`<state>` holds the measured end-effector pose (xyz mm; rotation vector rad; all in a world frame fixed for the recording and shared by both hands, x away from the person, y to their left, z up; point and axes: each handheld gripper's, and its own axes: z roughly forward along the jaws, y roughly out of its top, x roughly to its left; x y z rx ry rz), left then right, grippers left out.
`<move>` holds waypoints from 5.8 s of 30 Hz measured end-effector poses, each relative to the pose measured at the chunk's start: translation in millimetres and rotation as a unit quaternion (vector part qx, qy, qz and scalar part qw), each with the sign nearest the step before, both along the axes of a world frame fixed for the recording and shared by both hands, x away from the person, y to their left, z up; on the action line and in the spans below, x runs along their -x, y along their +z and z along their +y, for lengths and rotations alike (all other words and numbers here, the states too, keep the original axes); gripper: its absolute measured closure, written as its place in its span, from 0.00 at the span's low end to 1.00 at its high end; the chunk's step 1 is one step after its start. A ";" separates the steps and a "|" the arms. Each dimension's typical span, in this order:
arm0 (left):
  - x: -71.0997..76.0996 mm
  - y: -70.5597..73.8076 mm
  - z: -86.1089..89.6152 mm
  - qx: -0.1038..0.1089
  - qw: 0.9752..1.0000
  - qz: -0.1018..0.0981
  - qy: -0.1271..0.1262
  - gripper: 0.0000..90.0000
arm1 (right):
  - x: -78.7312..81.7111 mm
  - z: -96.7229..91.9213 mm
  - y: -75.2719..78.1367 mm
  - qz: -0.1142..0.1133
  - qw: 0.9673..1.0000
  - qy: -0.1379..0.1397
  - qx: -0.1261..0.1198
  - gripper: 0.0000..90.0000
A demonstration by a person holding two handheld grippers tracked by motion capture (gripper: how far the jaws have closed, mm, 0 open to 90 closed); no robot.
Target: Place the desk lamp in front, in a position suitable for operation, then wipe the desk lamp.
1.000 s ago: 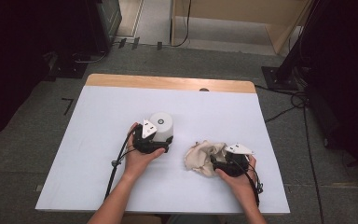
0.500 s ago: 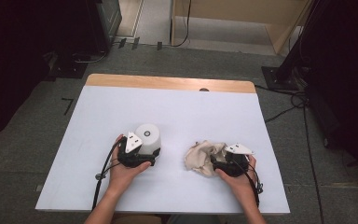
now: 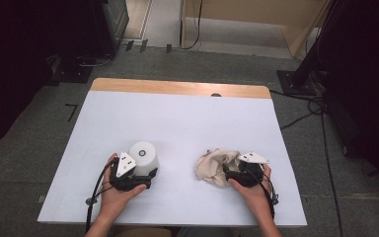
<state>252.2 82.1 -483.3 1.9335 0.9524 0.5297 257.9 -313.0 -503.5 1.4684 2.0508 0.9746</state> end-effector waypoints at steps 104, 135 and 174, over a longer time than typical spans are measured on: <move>13.3 5.3 -2.5 -0.009 0.998 -0.004 -0.056 0.08 | 20.7 74.8 32.3 -0.050 0.997 0.059 -0.013 0.41; 21.8 11.0 -20.5 -0.041 0.991 0.016 -0.127 0.09 | 40.8 147.7 76.2 -0.111 0.977 0.129 -0.132 0.51; 31.2 19.9 -28.8 -0.060 0.987 -0.012 -0.149 0.09 | 38.8 134.0 77.3 -0.098 0.975 0.108 -0.167 0.45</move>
